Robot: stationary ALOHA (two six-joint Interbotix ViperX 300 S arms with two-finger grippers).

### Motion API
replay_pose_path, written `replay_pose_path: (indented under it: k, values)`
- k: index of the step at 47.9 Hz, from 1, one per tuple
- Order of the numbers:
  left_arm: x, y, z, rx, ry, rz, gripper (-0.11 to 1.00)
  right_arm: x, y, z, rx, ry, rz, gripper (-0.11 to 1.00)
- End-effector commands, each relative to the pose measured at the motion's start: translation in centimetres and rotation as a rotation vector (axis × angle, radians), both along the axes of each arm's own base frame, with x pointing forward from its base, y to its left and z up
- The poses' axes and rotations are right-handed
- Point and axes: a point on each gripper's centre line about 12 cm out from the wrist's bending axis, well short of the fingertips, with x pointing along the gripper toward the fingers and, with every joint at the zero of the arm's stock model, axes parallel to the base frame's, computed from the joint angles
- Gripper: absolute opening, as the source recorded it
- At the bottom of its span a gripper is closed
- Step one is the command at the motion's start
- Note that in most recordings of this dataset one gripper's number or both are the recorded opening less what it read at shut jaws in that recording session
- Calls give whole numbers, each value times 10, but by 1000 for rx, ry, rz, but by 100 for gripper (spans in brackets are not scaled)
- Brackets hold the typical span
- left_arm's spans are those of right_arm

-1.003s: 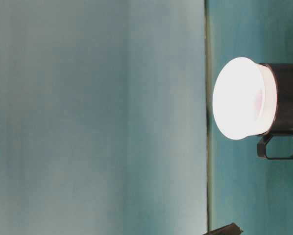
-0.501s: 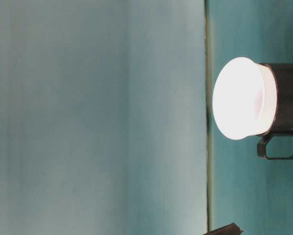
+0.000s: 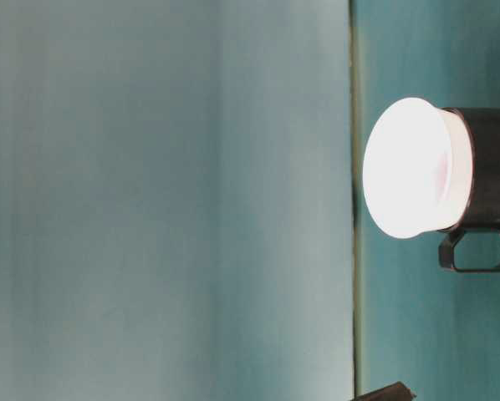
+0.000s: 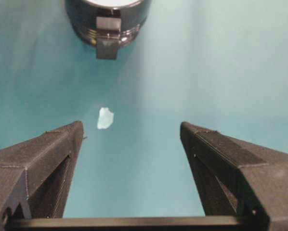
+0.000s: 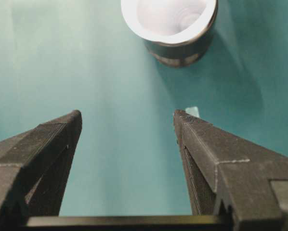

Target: Put the paper cup into the moved cup holder.

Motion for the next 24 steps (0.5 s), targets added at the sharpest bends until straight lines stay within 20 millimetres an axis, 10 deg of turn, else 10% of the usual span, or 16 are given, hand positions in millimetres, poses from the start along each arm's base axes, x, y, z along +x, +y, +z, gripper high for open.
replay_pose_path:
  k: [1,24]
  values:
    - [2,-1,5,-1,-18,-3,85,1,1,4,-7,-17,10,66]
    - [2,-1,4,0,-17,-4,85,0,0,1,-5,-11,8,66]
